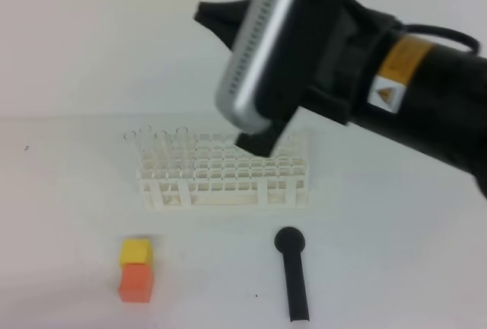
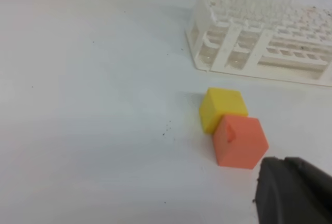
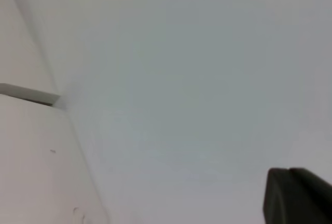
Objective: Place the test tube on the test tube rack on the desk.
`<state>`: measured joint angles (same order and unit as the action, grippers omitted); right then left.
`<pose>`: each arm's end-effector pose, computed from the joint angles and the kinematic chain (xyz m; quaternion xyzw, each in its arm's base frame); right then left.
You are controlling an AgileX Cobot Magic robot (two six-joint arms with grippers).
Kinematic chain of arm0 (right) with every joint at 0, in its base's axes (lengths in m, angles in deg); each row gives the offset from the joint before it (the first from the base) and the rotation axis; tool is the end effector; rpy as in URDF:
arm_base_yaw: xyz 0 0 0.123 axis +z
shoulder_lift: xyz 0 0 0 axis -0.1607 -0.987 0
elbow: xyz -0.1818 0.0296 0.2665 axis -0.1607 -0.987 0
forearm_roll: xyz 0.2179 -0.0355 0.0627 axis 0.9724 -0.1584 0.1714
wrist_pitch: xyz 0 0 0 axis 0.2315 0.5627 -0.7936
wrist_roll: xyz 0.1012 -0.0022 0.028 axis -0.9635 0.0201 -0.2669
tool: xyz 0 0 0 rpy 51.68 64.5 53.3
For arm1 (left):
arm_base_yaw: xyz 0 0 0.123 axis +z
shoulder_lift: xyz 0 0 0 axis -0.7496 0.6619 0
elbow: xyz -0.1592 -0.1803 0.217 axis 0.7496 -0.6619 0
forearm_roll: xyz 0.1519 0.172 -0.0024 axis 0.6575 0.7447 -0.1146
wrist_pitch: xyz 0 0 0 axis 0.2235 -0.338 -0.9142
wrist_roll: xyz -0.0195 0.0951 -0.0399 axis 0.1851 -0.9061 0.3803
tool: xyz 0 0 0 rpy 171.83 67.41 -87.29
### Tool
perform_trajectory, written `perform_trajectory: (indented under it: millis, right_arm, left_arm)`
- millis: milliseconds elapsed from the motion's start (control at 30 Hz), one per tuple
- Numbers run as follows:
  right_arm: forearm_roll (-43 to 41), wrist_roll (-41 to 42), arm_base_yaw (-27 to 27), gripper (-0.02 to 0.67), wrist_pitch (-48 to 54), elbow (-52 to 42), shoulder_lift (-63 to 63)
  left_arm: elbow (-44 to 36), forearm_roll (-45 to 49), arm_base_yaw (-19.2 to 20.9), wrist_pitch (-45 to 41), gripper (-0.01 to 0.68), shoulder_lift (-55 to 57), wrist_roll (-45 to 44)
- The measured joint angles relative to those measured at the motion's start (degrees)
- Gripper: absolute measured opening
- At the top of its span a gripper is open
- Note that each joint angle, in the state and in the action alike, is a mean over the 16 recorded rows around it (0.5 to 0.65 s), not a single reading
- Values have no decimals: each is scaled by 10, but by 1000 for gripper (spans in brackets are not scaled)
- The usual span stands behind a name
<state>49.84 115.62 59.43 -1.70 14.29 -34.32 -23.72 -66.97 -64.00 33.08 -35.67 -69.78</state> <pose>0.2116 0.2559 0.4323 -0.5133 0.4757 0.0467 0.7128 0.0043 -0.0012 0.1771 0.0505 0.7913 -0.1245 0.5965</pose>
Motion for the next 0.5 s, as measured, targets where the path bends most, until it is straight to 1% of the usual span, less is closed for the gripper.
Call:
perform_trajectory:
  millis: [267,400,500]
  right_arm:
    - [30,1,-10,-1,6,-150,123]
    - [48,2,-37,-1,1,-249,212]
    - [58,2,-71,-1,-3,-324,292]
  left_arm:
    - [0,0,0,2,-1,0,0]
    - [0,0,0,3,-1,0,0]
    - [0,0,0,3,-1,0,0]
